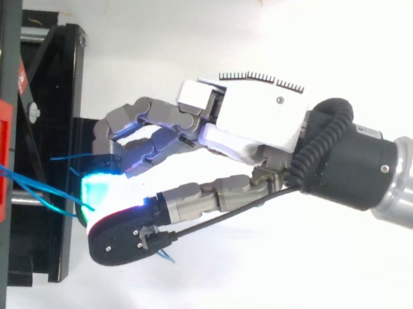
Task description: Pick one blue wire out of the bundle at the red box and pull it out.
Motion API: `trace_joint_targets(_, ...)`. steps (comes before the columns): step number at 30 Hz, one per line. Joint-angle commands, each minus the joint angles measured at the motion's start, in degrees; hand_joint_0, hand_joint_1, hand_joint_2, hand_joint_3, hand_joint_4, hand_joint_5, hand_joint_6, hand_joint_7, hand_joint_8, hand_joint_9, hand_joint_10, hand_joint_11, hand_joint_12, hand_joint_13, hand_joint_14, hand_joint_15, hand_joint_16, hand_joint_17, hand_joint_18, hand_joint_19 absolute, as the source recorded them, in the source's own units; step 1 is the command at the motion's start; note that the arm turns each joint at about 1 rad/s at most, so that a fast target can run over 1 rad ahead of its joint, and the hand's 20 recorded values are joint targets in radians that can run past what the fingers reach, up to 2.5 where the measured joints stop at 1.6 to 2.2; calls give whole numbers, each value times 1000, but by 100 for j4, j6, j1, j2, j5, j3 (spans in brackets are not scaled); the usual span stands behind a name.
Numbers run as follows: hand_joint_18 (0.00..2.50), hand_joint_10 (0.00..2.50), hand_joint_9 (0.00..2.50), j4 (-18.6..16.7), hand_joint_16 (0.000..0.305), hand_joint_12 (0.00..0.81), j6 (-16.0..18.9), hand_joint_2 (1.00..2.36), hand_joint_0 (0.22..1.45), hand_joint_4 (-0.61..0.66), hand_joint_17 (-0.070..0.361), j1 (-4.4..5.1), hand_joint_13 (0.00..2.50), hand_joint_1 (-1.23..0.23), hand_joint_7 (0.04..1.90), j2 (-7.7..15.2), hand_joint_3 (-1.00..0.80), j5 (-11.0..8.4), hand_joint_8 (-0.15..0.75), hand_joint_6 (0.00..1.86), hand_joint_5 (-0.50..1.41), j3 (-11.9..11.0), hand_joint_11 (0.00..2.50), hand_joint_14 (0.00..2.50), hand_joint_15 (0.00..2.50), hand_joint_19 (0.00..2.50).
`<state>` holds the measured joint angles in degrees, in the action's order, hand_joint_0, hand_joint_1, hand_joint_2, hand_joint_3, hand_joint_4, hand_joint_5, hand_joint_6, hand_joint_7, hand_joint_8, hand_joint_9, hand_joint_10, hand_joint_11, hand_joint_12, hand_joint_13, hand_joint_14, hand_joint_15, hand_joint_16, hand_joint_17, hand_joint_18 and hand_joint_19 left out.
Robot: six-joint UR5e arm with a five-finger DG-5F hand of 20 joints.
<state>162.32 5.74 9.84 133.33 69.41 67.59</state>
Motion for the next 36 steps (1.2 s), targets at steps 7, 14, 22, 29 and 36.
trace_joint_targets(7,525,12,922,46,74,490,94,1001,563,98,167,0,576,-398,1052,0,-139,2,334,880,-150,0,532,10,312,426)
trace_joint_targets(14,507,15,946,46,73,489,112,1003,564,108,164,0,581,-330,1037,0,-192,2,335,854,-142,0,528,10,314,439)
trace_joint_targets(22,476,14,873,72,72,486,182,1000,429,161,161,0,550,-335,1038,0,-500,2,354,783,-141,0,525,12,312,436)
trace_joint_targets(29,421,13,791,90,74,486,287,1000,411,215,167,26,464,-610,1078,0,-500,2,348,736,-123,0,526,9,268,354)
trace_joint_targets(36,344,15,687,81,63,423,287,1000,563,153,141,35,374,-842,1162,0,-500,2,297,830,-156,0,522,8,206,276)
